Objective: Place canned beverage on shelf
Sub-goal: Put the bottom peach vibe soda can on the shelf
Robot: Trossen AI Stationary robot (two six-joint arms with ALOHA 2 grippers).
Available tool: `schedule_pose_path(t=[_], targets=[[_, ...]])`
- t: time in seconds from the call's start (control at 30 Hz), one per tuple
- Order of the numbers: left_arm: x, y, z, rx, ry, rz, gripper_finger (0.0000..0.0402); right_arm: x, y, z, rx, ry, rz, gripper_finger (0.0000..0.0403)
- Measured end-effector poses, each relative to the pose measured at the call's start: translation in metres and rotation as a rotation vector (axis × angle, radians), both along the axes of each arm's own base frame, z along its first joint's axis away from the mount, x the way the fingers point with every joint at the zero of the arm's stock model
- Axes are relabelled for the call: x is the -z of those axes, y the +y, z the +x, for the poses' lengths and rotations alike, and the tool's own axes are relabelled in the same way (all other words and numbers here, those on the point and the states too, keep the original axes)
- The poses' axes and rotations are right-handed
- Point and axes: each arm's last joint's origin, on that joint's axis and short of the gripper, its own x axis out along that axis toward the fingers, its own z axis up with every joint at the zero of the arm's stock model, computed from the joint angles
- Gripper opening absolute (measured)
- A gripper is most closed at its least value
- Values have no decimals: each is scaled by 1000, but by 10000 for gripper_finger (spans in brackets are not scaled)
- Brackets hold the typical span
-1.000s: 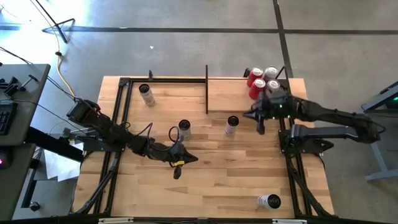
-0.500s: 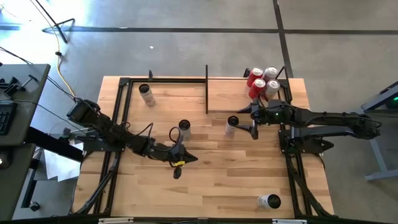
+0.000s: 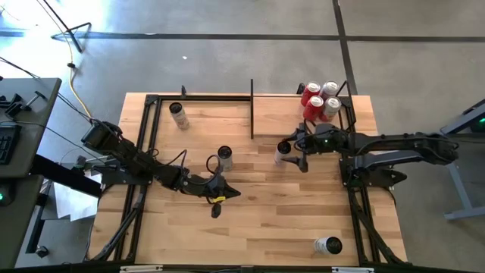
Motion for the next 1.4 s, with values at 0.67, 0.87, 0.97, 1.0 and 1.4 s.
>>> schedule_pose_path(t=[0.67,0.87,0.97,1.0,1.4], targets=[[0,0,0,0,4,2,0,11,-5,16,41,8,-17,238],[1,0,0,0,6,3,0,8,-6,17,67,-6,-31,238],[1,0,0,1,6,3,0,8,-6,17,77,-5,-32,238],[1,0,0,1,6,3,0,7,-6,16,81,-10,-34,238],[1,0,0,0,7,2,0,-64,-27,14,153,-74,-122,238]])
